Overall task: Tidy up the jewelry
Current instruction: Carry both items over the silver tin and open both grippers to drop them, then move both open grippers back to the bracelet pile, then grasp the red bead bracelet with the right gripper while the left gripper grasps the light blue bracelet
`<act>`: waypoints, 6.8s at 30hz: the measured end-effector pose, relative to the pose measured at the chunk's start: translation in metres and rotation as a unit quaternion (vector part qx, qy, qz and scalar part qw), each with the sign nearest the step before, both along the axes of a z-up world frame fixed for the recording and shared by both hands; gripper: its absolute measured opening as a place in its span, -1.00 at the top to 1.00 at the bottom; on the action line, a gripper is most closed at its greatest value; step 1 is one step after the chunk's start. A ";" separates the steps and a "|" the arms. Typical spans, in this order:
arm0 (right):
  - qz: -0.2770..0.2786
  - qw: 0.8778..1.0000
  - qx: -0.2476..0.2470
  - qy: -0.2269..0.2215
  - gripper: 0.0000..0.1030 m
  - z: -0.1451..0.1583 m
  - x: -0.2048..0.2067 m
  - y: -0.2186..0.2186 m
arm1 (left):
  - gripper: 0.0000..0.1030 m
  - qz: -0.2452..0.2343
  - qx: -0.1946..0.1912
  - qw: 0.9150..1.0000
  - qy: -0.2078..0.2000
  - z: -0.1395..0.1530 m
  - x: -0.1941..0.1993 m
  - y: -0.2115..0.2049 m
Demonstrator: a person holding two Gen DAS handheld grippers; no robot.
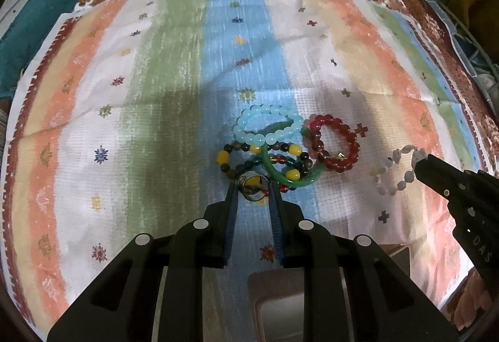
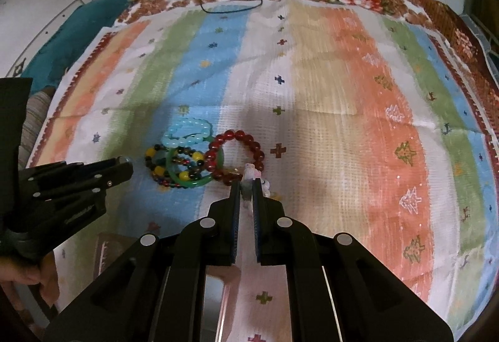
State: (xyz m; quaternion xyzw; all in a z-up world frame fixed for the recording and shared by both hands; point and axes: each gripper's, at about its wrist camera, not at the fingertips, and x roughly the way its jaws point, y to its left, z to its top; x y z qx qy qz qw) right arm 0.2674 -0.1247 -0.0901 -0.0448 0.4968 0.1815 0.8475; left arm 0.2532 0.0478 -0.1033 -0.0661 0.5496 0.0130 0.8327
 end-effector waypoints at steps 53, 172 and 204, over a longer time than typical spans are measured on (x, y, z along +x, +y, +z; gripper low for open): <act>0.072 0.993 0.056 -0.080 0.83 0.066 -0.127 0.004 | 0.61 -0.033 -0.007 0.993 -0.112 0.085 -0.118 -0.025; -0.024 0.998 -0.047 0.040 -0.41 -0.083 0.079 0.017 | -0.46 0.035 -0.018 0.999 0.010 -0.067 0.090 0.042; 0.004 0.999 -0.050 -0.010 0.73 -0.041 0.054 0.016 | 0.79 0.030 0.020 0.999 -0.017 -0.015 0.058 0.039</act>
